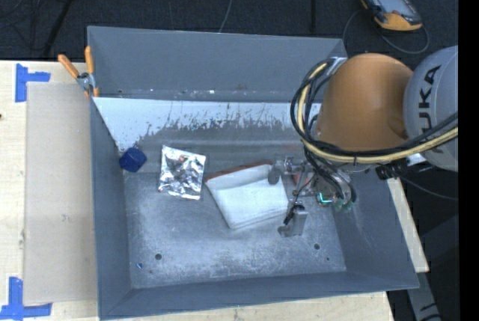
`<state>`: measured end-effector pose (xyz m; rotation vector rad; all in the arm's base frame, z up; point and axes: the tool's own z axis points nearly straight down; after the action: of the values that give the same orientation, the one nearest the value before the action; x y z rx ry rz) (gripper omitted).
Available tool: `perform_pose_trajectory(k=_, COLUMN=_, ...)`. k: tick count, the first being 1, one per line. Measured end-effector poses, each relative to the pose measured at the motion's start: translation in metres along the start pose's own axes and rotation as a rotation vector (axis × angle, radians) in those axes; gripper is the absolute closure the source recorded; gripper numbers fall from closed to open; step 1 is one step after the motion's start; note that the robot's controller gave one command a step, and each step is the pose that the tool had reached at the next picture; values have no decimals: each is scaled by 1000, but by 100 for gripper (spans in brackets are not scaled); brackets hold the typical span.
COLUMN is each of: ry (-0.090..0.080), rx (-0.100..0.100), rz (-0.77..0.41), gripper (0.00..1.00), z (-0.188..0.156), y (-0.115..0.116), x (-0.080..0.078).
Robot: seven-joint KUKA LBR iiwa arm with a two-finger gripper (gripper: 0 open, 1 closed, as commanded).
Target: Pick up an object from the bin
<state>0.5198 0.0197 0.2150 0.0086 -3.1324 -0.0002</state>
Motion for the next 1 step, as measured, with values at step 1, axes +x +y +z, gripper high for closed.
perform_pose_trajectory(k=1, ry=0, rx=0, rz=-176, gripper=0, z=150, y=-8, x=-80)
